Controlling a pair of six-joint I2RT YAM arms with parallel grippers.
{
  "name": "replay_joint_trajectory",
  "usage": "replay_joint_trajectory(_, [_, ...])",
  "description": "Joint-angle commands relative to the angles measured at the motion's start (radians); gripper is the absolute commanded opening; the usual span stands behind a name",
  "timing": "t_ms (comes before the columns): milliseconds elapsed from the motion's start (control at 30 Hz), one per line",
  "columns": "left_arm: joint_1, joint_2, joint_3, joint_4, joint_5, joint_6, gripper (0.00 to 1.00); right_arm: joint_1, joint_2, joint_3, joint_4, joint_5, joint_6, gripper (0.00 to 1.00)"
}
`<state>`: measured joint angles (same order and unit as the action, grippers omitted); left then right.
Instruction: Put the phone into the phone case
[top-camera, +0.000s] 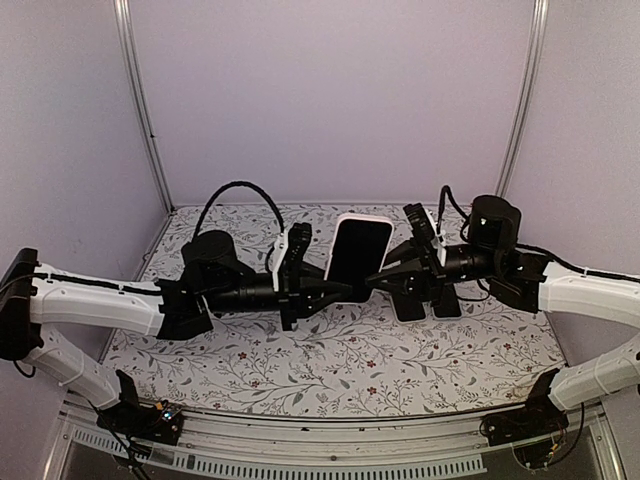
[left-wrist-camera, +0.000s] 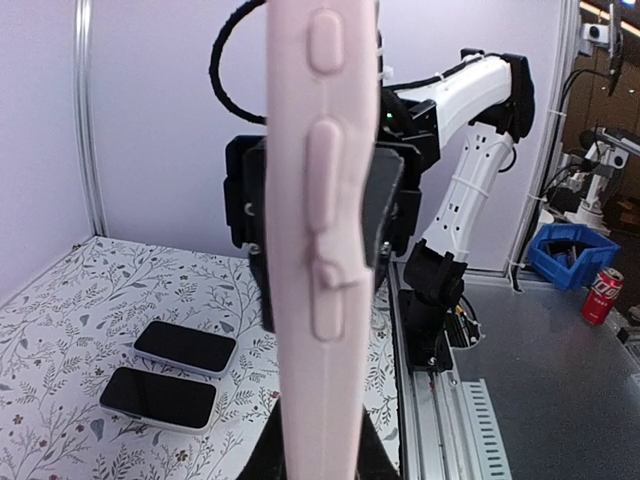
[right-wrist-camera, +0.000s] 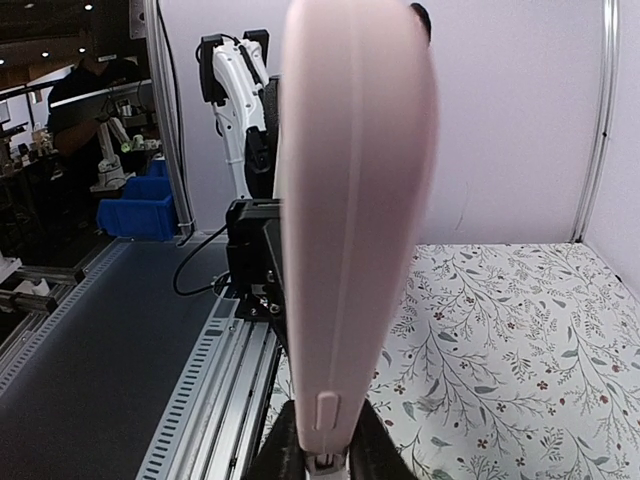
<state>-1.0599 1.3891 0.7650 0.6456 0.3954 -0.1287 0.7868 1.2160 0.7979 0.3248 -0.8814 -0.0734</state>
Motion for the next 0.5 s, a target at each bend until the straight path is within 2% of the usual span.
replay_joint_trajectory(0, [0.0,-0.039,0.006,0.101,0.001,-0.018,0.0,0.006,0.003,-0.02,0.018,0.034,-0.009,0.66])
replay_joint_trajectory(33, [0.0,-0.042,0.008,0.102,-0.001,-0.018,0.0,0.005,0.012,-0.019,0.007,0.029,-0.011,0.69])
replay_joint_trajectory(133, [0.0,-0.045,0.013,0.111,-0.01,-0.019,0.0,0.014,0.055,-0.018,0.0,0.016,-0.003,0.69])
replay_joint_trajectory(233, [0.0,-0.041,0.014,0.114,-0.013,-0.017,0.0,0.034,0.089,-0.01,0.003,0.012,-0.006,0.64])
replay_joint_trajectory(367, [0.0,-0.033,0.015,0.111,-0.009,-0.017,0.0,0.051,0.112,0.006,0.0,0.022,-0.02,0.31])
replay_joint_trajectory(467, [0.0,-0.035,0.017,0.106,-0.013,-0.014,0.0,0.052,0.12,0.013,-0.016,0.019,-0.036,0.01])
